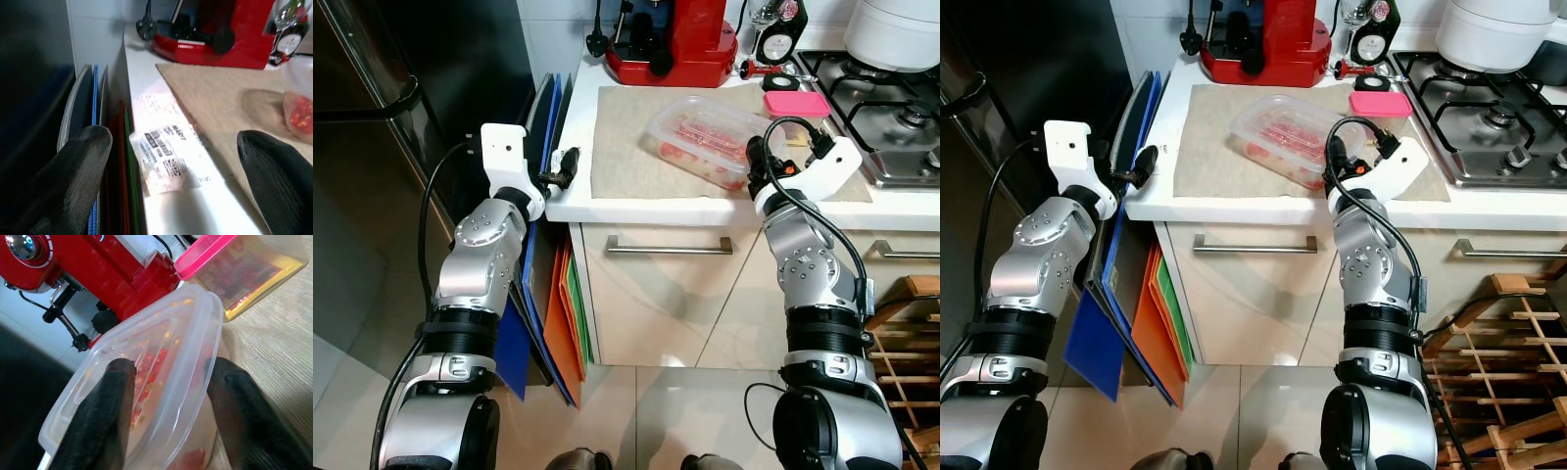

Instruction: Restocking fridge

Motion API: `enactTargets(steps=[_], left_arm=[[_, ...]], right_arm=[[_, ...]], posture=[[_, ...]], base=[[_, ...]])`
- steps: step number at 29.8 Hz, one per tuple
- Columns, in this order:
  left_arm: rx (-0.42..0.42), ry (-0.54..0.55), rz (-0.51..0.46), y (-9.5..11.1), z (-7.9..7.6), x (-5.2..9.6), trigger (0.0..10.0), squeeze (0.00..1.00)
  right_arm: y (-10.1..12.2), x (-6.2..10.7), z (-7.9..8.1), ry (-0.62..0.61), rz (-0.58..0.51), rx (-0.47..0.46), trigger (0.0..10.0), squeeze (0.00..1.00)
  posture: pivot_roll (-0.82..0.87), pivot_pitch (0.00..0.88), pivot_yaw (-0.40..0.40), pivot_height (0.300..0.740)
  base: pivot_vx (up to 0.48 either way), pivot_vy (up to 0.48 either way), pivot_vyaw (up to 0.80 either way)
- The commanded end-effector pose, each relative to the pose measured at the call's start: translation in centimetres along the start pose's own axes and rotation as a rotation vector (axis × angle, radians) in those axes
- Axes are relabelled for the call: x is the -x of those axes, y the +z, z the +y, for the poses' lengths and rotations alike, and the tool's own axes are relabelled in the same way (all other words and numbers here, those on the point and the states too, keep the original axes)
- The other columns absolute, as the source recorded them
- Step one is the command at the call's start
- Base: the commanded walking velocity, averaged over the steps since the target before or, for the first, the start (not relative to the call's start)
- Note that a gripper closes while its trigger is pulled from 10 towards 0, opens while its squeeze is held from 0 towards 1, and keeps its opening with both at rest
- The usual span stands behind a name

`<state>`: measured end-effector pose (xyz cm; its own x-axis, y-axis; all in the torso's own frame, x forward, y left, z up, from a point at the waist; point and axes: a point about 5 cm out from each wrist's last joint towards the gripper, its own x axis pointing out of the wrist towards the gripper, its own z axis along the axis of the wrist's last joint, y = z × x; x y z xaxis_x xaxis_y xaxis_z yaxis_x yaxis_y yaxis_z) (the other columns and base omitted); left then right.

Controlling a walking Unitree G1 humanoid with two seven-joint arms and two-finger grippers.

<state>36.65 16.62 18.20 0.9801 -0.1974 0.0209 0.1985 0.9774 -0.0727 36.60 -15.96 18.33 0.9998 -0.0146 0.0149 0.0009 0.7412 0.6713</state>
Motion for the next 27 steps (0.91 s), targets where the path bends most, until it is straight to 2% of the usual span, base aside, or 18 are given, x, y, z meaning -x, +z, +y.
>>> enactTargets(steps=[1, 6, 10, 15, 19, 24, 26, 27], left_arm=[[0.016, 0.01, 0.008, 0.2, 0.1, 0.0, 10.0, 0.0], [0.02, 0.016, 0.032, -0.1, 0.2, 0.0, 10.0, 0.0], [0.016, 0.017, 0.044, -0.3, 0.1, 0.0, 10.0, 0.0], [0.01, 0.011, 0.051, -0.6, -0.2, 0.1, 10.0, 0.0], [0.004, -0.01, 0.047, -0.7, -0.6, 0.2, 10.0, 0.0], [-0.004, -0.031, 0.029, -0.8, -0.8, 0.2, 10.0, 0.0], [0.012, -0.07, 0.014, -0.7, -0.9, 0.1, 10.0, 0.0], [0.005, -0.065, 0.016, -0.6, -0.5, 0.0, 10.0, 0.0]], right_arm=[[-1.3, 0.3, 0.0, 0.01, 0.065, 0.0, 0.0, 0.0], [-1.5, 0.7, 0.3, 0.042, 0.075, -0.001, 0.0, 0.0], [-0.6, 1.0, 1.4, 0.124, 0.042, 0.0, 0.0, 0.0], [1.2, 1.1, 3.1, 0.233, -0.044, 0.039, 0.0, 0.0], [3.6, 1.3, 4.6, 0.311, -0.138, 0.043, 0.0, 0.0], [5.1, 1.2, 5.1, 0.341, -0.181, 0.039, 0.0, 0.0], [5.3, 1.3, 5.2, 0.357, -0.186, 0.033, 0.0, 0.0], [5.3, 1.4, 5.2, 0.36, -0.186, 0.033, 0.0, 0.0]], posture=[[-0.03, 0.066, 0.046, 0.74], [-0.03, 0.066, 0.048, 0.74], [-0.04, 0.067, 0.048, 0.74], [-0.04, 0.062, 0.049, 0.74], [-0.04, 0.052, 0.051, 0.74], [-0.04, 0.047, 0.048, 0.74], [-0.04, 0.048, 0.049, 0.74], [-0.04, 0.048, 0.049, 0.74]], base=[[0.0, 0.0, 0.0], [0.0, 0.0, 0.0], [0.0, 0.0, 0.0], [0.0, 0.0, 0.0], [0.0, 0.0, 0.0], [0.0, 0.0, 0.0], [0.0, 0.0, 0.0], [0.0, 0.0, 0.0]])
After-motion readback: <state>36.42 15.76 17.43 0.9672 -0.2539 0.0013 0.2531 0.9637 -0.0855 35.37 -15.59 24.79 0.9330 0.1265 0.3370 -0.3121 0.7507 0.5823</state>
